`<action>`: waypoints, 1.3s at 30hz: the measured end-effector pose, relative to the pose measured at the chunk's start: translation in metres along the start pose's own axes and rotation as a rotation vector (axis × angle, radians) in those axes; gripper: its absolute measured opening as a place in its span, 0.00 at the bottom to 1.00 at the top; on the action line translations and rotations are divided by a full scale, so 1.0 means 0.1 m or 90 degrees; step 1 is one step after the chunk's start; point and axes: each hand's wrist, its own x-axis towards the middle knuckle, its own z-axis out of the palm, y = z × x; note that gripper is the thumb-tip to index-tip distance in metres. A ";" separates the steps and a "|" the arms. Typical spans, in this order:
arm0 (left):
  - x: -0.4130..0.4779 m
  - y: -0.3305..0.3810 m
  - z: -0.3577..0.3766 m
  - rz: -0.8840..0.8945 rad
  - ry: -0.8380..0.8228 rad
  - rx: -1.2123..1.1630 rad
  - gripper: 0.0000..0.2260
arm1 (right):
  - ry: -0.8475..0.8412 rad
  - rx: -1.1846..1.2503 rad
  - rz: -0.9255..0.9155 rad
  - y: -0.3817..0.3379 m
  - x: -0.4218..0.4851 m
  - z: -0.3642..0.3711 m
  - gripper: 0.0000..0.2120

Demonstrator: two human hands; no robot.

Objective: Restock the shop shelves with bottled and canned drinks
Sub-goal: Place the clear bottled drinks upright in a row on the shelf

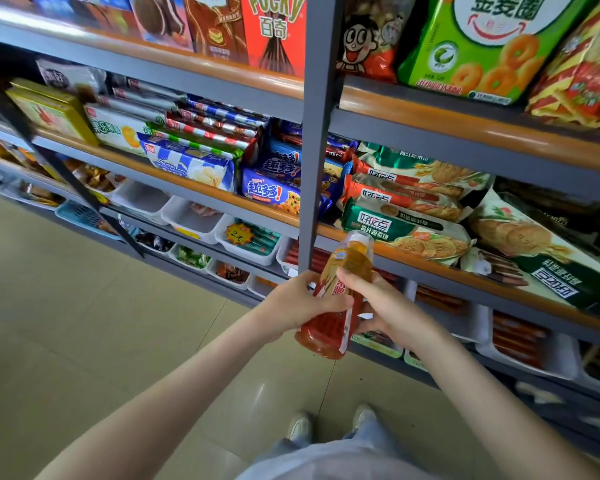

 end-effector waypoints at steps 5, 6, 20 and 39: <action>-0.08 -0.03 -0.03 0.084 0.025 0.083 0.28 | 0.018 -0.012 -0.127 -0.01 -0.08 0.01 0.27; -0.08 -0.02 -0.05 0.115 0.027 0.120 0.29 | 0.005 -0.019 -0.166 -0.02 -0.11 0.01 0.28; 0.12 -0.24 -0.30 0.781 0.378 0.615 0.33 | -0.033 -0.576 -0.567 0.09 -0.27 -0.19 0.41; -0.38 1.13 -0.35 0.449 0.191 0.186 0.30 | 0.128 -0.351 -0.609 -0.91 -0.92 -0.01 0.45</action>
